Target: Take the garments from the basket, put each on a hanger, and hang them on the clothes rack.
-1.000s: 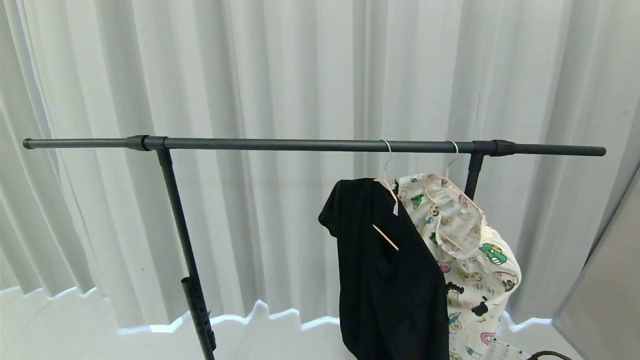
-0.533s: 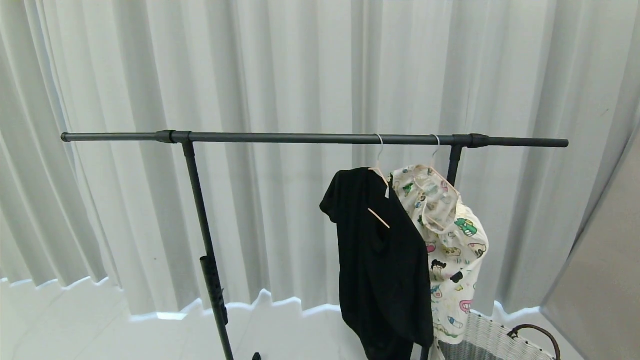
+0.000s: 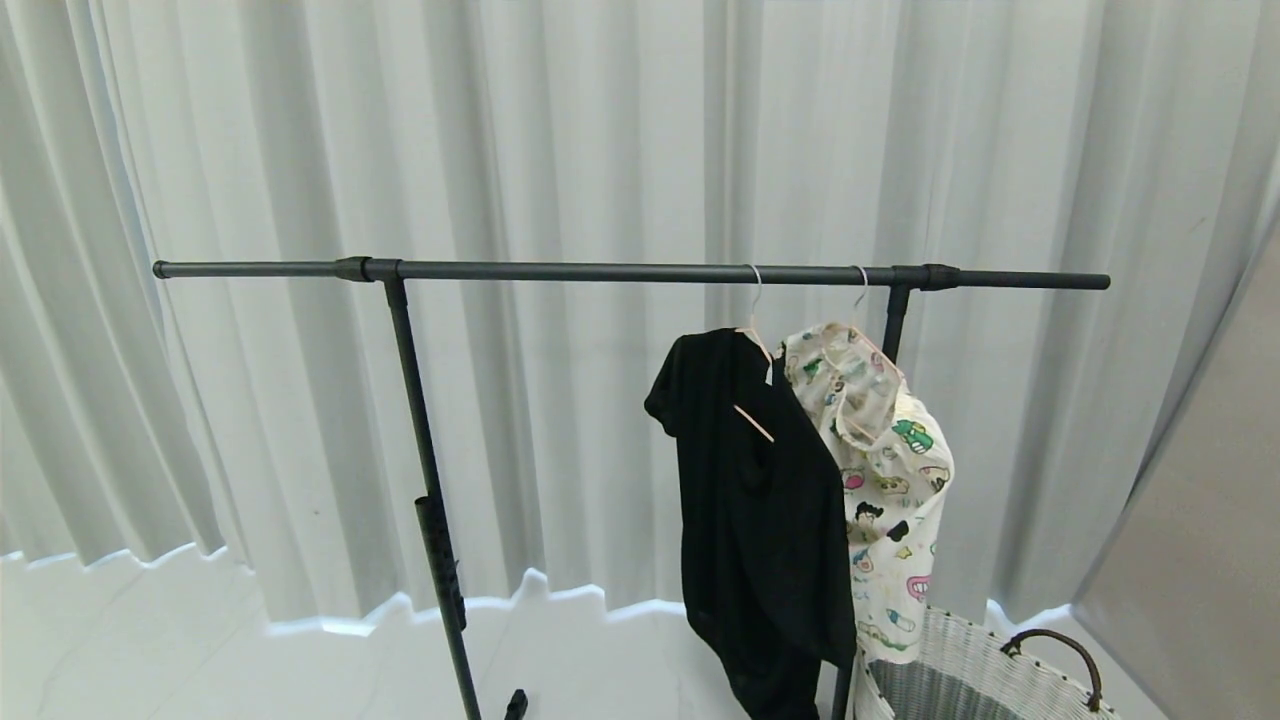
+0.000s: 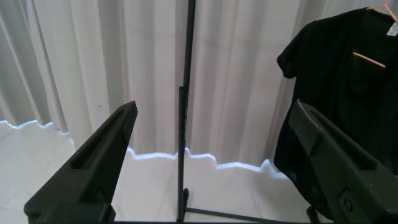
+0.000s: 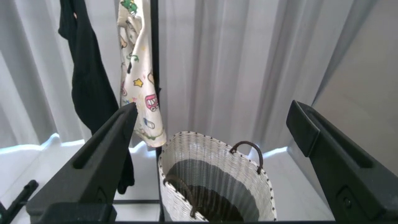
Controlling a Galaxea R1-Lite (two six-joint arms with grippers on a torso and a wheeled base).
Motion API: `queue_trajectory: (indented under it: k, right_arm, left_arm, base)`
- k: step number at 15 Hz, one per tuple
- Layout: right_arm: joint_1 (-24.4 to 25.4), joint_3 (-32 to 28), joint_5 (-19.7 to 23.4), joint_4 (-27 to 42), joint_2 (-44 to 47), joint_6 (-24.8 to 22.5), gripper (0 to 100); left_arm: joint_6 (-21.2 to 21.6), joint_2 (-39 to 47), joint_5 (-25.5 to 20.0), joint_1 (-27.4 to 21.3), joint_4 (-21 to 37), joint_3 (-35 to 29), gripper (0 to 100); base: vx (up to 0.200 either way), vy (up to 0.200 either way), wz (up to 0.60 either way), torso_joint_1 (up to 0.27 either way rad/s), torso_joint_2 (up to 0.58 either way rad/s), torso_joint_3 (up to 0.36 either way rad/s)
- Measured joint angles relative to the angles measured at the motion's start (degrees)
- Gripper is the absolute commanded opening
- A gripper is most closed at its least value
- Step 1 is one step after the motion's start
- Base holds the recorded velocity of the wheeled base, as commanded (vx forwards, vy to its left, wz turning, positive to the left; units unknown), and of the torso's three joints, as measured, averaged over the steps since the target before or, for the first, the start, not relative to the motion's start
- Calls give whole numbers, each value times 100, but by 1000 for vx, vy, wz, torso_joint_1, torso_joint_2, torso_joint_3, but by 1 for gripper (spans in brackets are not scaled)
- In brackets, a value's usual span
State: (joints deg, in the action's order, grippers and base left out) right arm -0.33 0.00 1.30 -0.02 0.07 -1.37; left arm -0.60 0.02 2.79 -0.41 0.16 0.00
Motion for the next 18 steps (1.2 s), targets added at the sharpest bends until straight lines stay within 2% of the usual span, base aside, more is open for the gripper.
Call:
queue_trajectory:
  k: [18]
  right_arm:
    - [0,0,0,-2,-2,2,100]
  left_arm:
    - [0,0,0,0,0,0,100]
  base:
    - [0,0,0,0,0,0]
